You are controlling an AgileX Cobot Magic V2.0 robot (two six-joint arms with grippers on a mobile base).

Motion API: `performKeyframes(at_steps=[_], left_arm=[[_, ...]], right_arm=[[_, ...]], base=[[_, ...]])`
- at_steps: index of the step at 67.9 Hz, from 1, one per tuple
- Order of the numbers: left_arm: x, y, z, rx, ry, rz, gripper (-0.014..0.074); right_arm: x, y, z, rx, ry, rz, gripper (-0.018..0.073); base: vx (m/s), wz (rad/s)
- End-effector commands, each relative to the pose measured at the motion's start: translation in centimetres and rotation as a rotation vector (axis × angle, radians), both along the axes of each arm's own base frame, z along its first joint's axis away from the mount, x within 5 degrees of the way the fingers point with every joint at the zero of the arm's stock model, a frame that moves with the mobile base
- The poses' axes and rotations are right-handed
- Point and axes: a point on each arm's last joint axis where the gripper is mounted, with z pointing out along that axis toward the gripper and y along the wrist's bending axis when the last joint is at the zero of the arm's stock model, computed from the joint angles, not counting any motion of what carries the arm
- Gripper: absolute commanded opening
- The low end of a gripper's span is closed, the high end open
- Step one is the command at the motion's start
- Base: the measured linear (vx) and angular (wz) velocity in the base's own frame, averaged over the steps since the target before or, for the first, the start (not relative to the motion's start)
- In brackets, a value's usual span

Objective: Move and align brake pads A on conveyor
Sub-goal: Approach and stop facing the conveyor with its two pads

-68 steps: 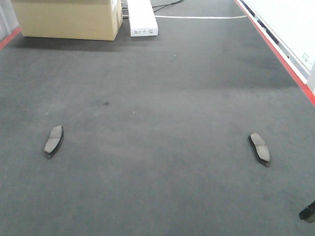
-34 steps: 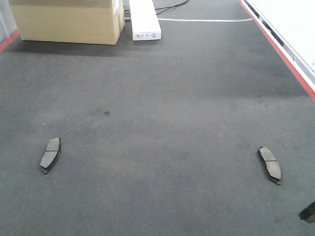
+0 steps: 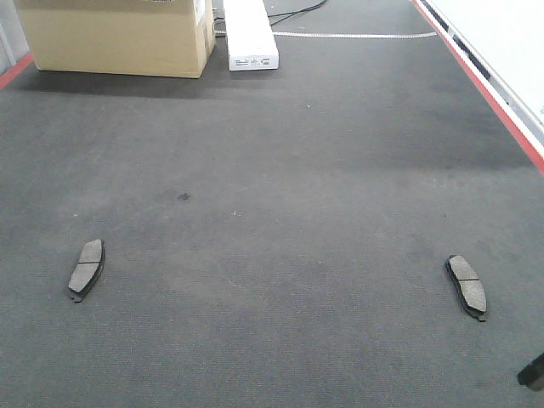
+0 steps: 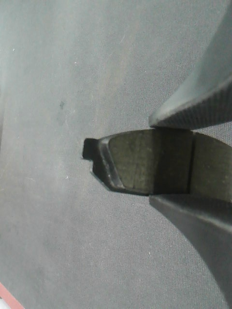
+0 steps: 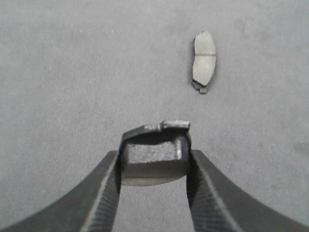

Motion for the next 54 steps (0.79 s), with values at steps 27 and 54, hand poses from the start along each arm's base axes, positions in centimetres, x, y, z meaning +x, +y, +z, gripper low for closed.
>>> performKeyframes(at_steps=[27,54], left_arm=[[0.3,-0.1,1.3,-0.002,-0.098,-0.009,-0.0006],[1.4,-0.5,2.3,-0.025,-0.110,-0.029,-0.0006]], right_arm=[[0.4,0.0,1.3,0.002,-0.091,-0.002,-0.0004],[0.4,0.0,1.3,0.002,-0.091,-0.002,-0.0004]], base=[[0.00,0.00],[0.00,0.00]])
